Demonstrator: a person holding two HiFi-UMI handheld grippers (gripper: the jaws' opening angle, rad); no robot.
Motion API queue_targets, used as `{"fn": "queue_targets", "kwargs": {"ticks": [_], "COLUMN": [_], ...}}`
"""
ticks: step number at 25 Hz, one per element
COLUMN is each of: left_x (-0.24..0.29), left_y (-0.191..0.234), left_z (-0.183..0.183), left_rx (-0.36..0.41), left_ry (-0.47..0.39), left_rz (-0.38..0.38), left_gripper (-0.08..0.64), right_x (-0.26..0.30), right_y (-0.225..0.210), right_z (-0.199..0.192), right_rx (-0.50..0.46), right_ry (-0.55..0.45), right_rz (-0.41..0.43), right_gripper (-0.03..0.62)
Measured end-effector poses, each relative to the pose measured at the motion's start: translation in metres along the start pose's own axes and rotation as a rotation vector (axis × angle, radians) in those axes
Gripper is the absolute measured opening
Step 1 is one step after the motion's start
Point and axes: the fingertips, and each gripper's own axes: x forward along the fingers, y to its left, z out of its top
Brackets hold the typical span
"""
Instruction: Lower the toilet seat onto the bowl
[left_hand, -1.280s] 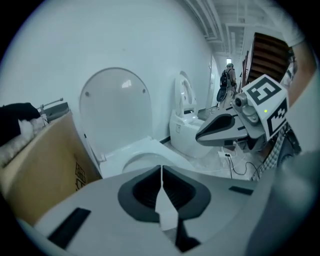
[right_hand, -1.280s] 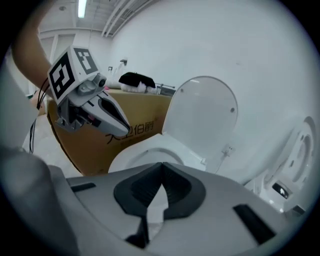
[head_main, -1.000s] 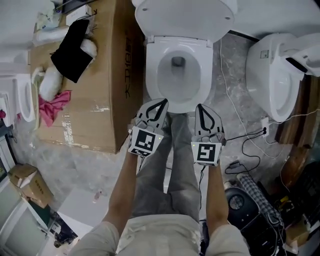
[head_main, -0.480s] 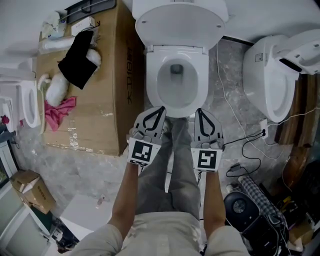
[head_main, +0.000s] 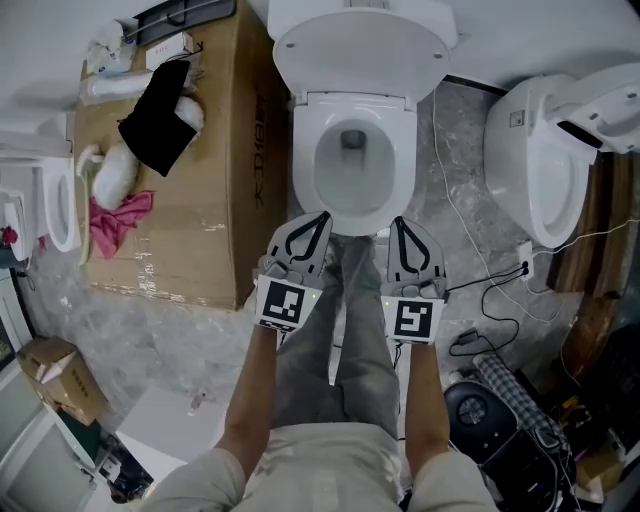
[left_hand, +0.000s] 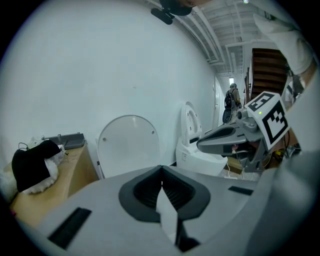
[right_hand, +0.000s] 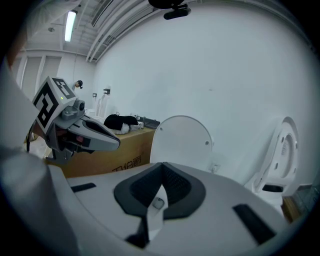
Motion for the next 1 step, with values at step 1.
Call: {"fn": "queue_targets", "kwargs": {"ticks": [1], "left_x": [0.0003], "left_y": [-0.0003], "left_z": [0.0001], "left_rx": [-0.001], "left_ry": [-0.001], "left_rz": [0.001], "left_gripper": [0.012], "right_x": [0.0001], "right_y": [-0.0007], "right_z": [0.0002], "right_rx": [-0.001], "right_ry": [-0.001], "right_rz": [0.0], "right_gripper": [0.005]}}
